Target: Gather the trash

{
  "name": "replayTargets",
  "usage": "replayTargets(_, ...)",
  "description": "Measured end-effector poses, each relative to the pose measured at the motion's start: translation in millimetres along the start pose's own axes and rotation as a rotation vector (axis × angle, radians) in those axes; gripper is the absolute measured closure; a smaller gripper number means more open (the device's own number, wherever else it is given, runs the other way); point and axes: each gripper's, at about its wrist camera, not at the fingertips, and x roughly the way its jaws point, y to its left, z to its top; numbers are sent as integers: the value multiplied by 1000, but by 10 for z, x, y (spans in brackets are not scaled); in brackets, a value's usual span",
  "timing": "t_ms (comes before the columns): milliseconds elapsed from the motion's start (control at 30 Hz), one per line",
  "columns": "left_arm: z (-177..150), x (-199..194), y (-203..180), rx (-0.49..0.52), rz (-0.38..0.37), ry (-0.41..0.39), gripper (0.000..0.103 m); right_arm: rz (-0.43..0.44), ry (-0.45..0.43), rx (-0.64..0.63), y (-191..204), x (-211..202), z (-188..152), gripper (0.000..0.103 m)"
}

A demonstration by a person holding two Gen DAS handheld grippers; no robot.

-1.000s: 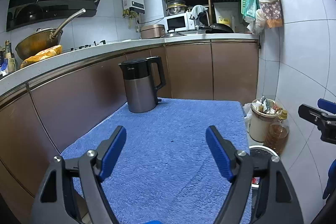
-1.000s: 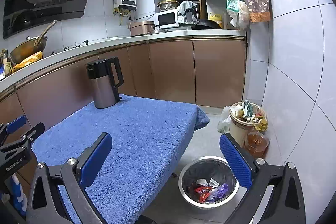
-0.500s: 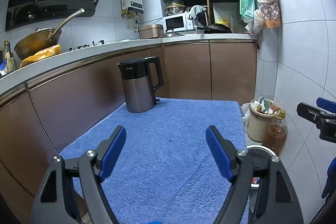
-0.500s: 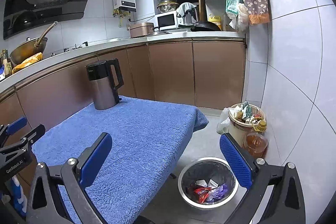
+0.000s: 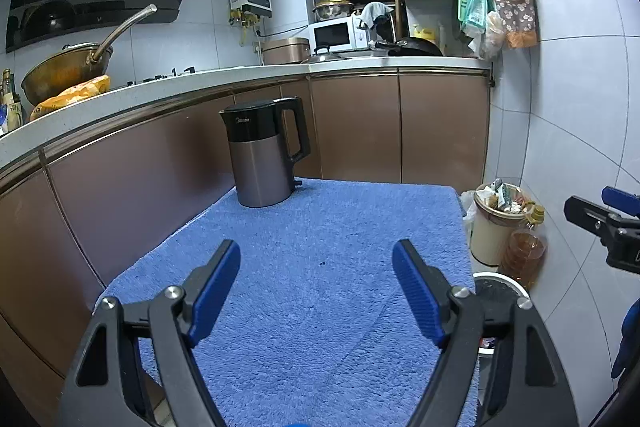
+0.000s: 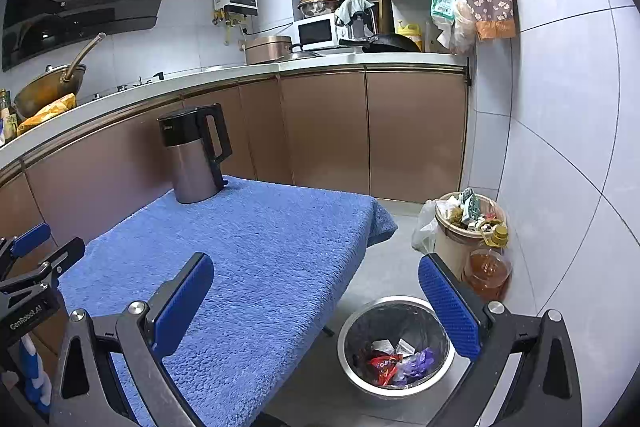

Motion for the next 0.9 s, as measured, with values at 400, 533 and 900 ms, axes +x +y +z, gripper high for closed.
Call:
replayTargets(400, -35, 121, 15, -4, -9, 15, 26, 0, 26, 1, 10, 154, -44, 0)
replayTargets(533, -37, 157, 24, -5, -12, 19, 26, -4, 28, 0, 25, 176, -45, 0)
replayTargets(900, -59, 193, 7, 7, -22, 26, 19, -8, 32, -3, 20, 216, -64, 0)
